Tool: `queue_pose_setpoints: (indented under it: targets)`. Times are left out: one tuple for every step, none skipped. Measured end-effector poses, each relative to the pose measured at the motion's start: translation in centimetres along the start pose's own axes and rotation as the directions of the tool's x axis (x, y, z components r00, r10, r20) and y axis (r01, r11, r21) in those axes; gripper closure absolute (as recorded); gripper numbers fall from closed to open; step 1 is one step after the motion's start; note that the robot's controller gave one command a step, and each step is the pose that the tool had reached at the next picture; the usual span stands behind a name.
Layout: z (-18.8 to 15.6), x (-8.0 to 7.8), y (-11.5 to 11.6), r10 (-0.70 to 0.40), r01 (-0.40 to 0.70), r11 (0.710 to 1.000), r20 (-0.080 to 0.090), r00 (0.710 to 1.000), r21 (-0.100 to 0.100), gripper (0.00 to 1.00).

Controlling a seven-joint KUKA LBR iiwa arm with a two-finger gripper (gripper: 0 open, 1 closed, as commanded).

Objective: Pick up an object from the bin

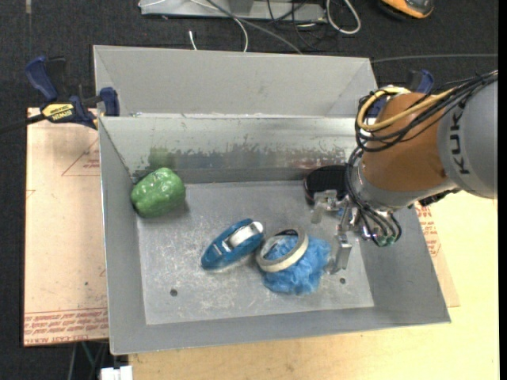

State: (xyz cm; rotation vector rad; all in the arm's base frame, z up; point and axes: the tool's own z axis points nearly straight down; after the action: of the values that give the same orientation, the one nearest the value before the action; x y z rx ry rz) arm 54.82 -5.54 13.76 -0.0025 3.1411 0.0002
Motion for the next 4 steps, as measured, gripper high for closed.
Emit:
queue_pose_setpoints:
  targets:
    - [0.0, 0.0, 0.0, 0.000, 0.000, 1.000, 0.000, 1.000, 0.000, 0.00]
    - [6.6, -2.4, 4.1, -0.099, 0.099, 0.995, -0.001, 0.995, 0.003, 0.00]
    - [7.3, -2.3, 4.2, -0.101, 0.101, 0.995, 0.004, 0.995, 0.002, 0.00]
    - [6.7, -2.0, 9.3, -0.345, 0.345, 0.939, 0.001, 0.939, 0.005, 0.00]
